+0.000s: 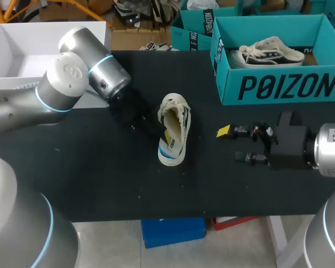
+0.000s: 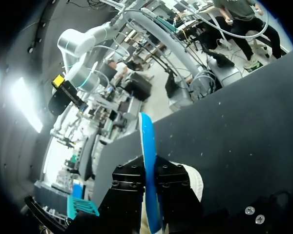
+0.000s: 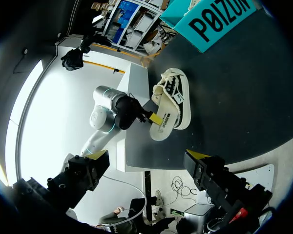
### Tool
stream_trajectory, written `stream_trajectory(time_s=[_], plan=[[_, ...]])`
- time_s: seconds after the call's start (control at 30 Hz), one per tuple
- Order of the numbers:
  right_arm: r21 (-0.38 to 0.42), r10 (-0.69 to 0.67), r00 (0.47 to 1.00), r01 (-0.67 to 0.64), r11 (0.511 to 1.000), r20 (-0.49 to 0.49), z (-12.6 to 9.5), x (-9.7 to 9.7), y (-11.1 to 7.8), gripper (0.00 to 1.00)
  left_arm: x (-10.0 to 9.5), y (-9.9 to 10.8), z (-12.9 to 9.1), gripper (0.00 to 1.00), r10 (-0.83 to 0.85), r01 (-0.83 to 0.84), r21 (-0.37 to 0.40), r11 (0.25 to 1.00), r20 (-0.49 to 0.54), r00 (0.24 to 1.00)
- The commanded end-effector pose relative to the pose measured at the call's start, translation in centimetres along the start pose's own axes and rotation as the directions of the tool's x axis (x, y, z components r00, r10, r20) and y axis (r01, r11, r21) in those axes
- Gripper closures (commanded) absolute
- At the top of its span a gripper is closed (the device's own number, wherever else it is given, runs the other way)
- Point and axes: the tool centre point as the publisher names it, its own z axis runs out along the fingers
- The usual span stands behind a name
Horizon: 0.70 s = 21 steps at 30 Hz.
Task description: Take the shoe out of the shoebox, open the shoe tongue, remove and reinsert the insole, then place the shoe into the shoebox
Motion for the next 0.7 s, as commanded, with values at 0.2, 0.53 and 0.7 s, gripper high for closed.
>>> stream_trajectory(time_s=[0.2, 0.53, 0.7], plan=[[0.000, 0.000, 1.000, 0.000, 1.000, -0.001, 0.1, 0.0, 0.0, 0.00, 0.4, 0.7, 0.0, 1.00, 0.010, -0.009, -0.047, 0.999, 0.010, 1.000], [0.000, 0.000, 1.000, 0.000, 1.000, -0.001, 0.1, 0.0, 0.0, 0.00, 0.2, 2.1, -0.5, 1.00, 0.023, -0.020, -0.114, 0.993, 0.021, 1.000], [0.000, 0.000, 1.000, 0.000, 1.000, -0.001, 0.1, 0.0, 0.0, 0.00, 0.3, 2.5, -0.5, 1.00, 0.023, -0.022, -0.139, 0.990, 0.008, 1.000]])
